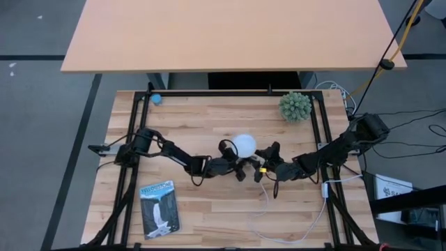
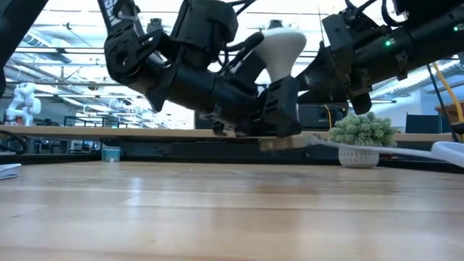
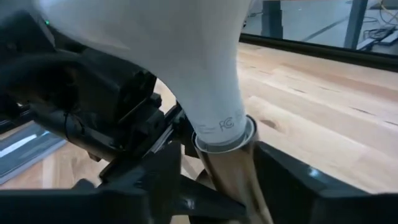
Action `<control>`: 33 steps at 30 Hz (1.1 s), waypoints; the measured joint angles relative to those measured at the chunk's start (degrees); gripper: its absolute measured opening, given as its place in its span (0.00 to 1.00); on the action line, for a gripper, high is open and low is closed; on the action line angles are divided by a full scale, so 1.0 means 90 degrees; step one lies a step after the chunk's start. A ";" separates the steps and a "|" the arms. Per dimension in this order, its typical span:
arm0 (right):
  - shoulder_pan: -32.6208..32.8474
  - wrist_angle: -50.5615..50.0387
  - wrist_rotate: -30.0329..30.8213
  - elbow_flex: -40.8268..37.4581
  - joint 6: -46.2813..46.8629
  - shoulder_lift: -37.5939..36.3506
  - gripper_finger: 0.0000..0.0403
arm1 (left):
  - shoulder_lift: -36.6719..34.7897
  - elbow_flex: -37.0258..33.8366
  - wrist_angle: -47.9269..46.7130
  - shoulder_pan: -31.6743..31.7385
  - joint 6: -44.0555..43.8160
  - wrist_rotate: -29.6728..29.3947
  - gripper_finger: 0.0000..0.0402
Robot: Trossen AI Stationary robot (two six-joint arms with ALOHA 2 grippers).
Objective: Screw lightbulb
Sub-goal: Remove the lightbulb from the lamp
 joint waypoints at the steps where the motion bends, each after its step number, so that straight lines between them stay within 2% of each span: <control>1: -0.0002 0.0007 0.0004 0.0000 -0.0006 0.0000 0.52 | 0.0000 0.0055 -0.0039 0.0001 0.0065 -0.0003 0.43; 6: 0.0007 -0.0009 -0.0117 0.0000 -0.0387 -0.0118 0.59 | 0.0000 0.0181 -0.0495 0.0008 0.0170 0.0007 0.43; 8: 0.0005 0.0013 -0.0341 0.0002 -0.0721 -0.0259 0.59 | 0.0000 0.0181 -0.0648 0.0003 0.0219 0.0312 0.43; 10: 0.0005 -0.0014 -0.0606 0.0000 -0.1035 -0.0431 0.58 | -0.0005 0.0181 -0.0697 0.0003 0.0351 0.1012 0.43; 13: 0.0010 -0.0222 -0.1355 0.0000 -0.1375 -0.0795 0.56 | -0.0106 0.0182 -0.0742 -0.0011 0.0359 0.2044 0.43; 17: 0.0008 -0.1082 -0.2558 0.0007 -0.1125 -0.1363 0.54 | -0.0252 0.0178 -0.0754 -0.0006 0.0471 0.3342 0.43; 20: 0.0014 -0.1598 -0.3120 0.0009 -0.0935 -0.1720 0.54 | -0.0415 0.0178 -0.0741 0.0074 0.0572 0.4380 0.43; 24: 0.0007 -0.1681 -0.3513 0.0007 -0.1134 -0.2022 0.54 | -0.0593 0.0176 -0.0574 0.0244 0.0657 0.5424 0.43; 29: 0.0010 -0.1145 -0.3685 0.0019 -0.1618 -0.2198 0.54 | -0.0629 0.0174 0.0274 0.0528 0.0352 0.7216 0.43; 33: 0.0002 -0.0605 -0.3799 0.0012 -0.1983 -0.2183 0.54 | -0.0630 0.0174 0.0627 0.0646 0.0086 0.7903 0.43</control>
